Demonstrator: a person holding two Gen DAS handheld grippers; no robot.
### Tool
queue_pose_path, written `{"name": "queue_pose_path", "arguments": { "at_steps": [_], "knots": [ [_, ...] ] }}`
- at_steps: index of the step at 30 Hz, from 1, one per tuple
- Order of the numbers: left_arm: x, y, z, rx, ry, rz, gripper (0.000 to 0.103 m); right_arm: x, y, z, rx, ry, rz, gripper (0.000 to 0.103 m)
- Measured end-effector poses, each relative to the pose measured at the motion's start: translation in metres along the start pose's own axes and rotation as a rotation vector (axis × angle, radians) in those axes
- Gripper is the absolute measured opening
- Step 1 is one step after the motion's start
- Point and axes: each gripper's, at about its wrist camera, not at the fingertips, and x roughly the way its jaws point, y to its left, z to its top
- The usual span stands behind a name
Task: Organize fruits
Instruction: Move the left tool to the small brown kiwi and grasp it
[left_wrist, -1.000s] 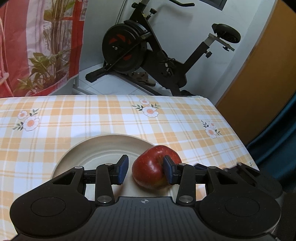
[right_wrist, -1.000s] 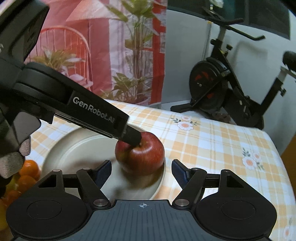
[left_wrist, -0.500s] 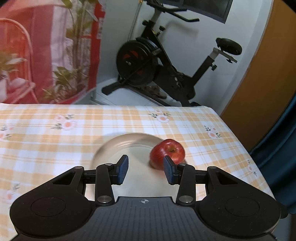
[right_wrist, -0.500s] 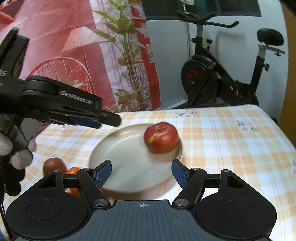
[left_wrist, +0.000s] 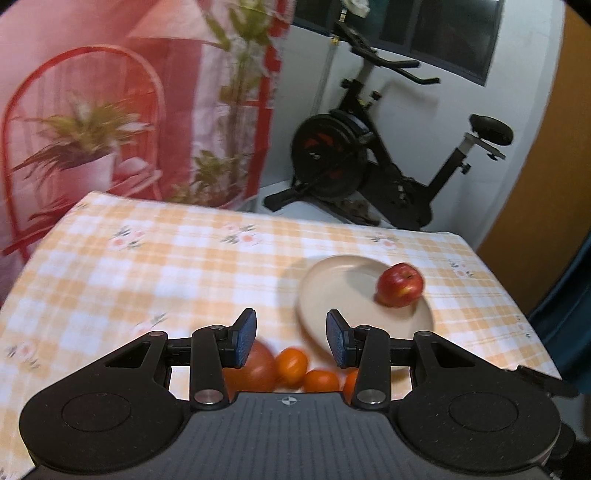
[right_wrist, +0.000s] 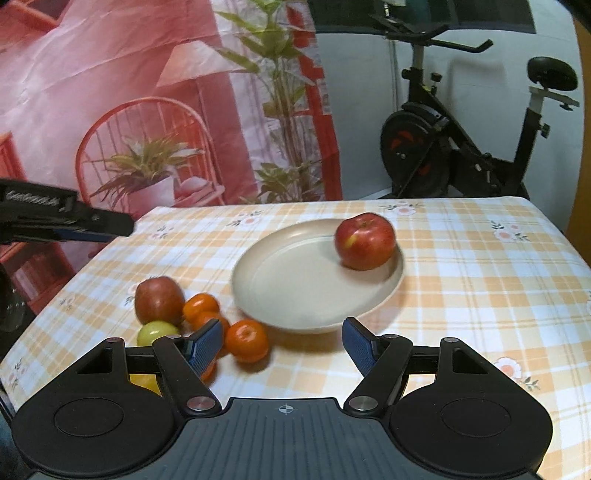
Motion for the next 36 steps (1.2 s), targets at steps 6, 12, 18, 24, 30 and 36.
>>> {"name": "queue_pose_path", "arguments": {
  "at_steps": [6, 12, 18, 24, 30, 36],
  "knots": [
    [-0.016, 0.03, -0.016, -0.061, 0.01, 0.049, 0.044, 0.003, 0.017, -0.006, -0.033, 0.027, 0.02, 0.068],
    [-0.026, 0.046, -0.021, -0.103, 0.0, 0.071, 0.044, 0.002, 0.026, -0.007, -0.052, 0.037, 0.027, 0.068],
    [-0.032, 0.054, -0.029, -0.126, -0.004, 0.079, 0.044, 0.001, 0.027, -0.008, -0.051, 0.044, 0.024, 0.068],
    [-0.041, 0.059, -0.05, -0.123, 0.022, 0.076, 0.044, 0.004, 0.029, -0.009, -0.059, 0.047, 0.032, 0.068],
    [-0.039, 0.061, -0.075, -0.1, 0.088, 0.077, 0.044, 0.009, 0.034, -0.015, -0.054, 0.053, 0.056, 0.065],
    [-0.033, 0.056, -0.099, -0.054, 0.163, 0.056, 0.044, 0.007, 0.035, -0.019, -0.041, 0.048, 0.065, 0.064]
  ]
}}
